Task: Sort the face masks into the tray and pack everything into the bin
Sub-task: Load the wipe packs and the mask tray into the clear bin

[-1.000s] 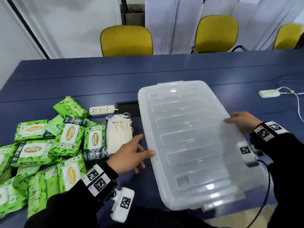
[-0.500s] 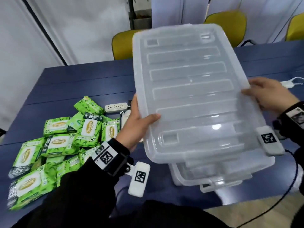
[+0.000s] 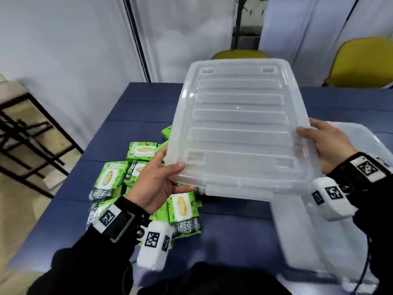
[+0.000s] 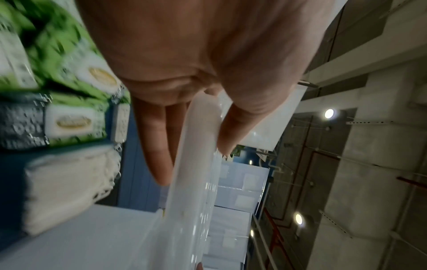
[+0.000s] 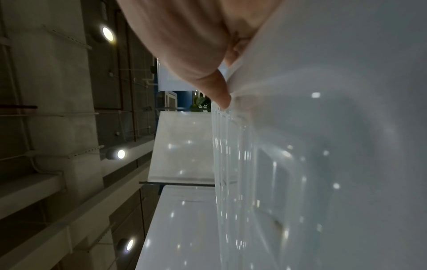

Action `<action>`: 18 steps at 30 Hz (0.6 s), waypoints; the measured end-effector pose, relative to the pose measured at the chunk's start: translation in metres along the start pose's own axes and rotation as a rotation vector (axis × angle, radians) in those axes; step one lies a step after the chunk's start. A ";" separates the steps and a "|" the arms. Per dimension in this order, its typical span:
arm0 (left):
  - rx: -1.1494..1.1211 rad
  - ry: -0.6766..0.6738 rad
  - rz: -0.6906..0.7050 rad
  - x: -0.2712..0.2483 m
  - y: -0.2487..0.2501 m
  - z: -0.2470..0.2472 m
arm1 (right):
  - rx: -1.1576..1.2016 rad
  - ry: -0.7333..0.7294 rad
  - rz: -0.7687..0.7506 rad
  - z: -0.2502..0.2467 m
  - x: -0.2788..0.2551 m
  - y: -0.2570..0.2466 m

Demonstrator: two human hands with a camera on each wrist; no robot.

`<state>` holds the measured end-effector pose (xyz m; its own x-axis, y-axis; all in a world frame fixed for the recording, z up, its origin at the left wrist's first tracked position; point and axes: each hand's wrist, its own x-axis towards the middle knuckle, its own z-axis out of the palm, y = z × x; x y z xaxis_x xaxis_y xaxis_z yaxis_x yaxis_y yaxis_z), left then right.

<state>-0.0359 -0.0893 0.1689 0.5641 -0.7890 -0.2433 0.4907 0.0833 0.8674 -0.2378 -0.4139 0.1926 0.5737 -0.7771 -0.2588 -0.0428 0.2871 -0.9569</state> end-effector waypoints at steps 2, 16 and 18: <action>-0.025 0.052 -0.023 0.001 0.013 -0.036 | 0.011 -0.063 0.032 0.044 0.009 0.010; -0.337 0.427 -0.087 0.131 0.074 -0.251 | 0.092 -0.145 0.486 0.318 0.090 0.101; -0.308 0.426 -0.177 0.144 0.061 -0.263 | 0.063 -0.144 0.469 0.340 0.106 0.126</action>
<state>0.2497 -0.0376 0.0724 0.6427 -0.4964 -0.5835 0.7379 0.1966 0.6456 0.0961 -0.2695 0.0895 0.6117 -0.4722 -0.6347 -0.2762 0.6243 -0.7307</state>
